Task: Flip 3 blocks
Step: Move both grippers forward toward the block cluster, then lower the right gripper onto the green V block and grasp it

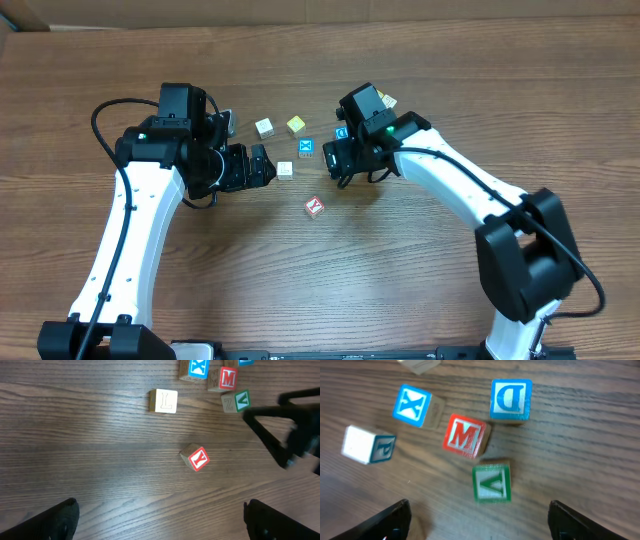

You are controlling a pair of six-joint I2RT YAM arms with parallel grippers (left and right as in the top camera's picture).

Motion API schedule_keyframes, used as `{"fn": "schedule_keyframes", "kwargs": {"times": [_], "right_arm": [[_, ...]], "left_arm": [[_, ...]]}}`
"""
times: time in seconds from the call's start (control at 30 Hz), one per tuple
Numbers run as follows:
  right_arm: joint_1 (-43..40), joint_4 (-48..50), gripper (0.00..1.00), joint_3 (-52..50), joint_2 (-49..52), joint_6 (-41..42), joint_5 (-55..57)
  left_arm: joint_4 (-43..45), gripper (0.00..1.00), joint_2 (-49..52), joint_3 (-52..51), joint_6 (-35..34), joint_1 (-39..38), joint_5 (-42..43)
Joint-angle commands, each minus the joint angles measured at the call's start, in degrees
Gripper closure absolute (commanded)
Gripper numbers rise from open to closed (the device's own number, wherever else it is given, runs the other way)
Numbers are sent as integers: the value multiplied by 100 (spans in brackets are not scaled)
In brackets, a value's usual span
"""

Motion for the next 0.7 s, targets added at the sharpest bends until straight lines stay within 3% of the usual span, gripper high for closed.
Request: {"fn": "schedule_keyframes", "kwargs": {"times": [0.0,0.17,0.27,0.43,0.67], "right_arm": [[-11,98,14,111,389,-83,61],[-11,260,20,109,597,42,68],[-13,382,32,109,608,223,138],[-11,459,53,109,614,577,149],[-11,343,70,109,614,667,151]], "left_arm": [[17,3,37,129,31,-26,-20],[28,4,37,129,70,-24,-22],[52,7,37,129,70,-26,-20],[57,22,37,129,70,-26,-20],[42,29,37,129,68,-24,-17]]}}
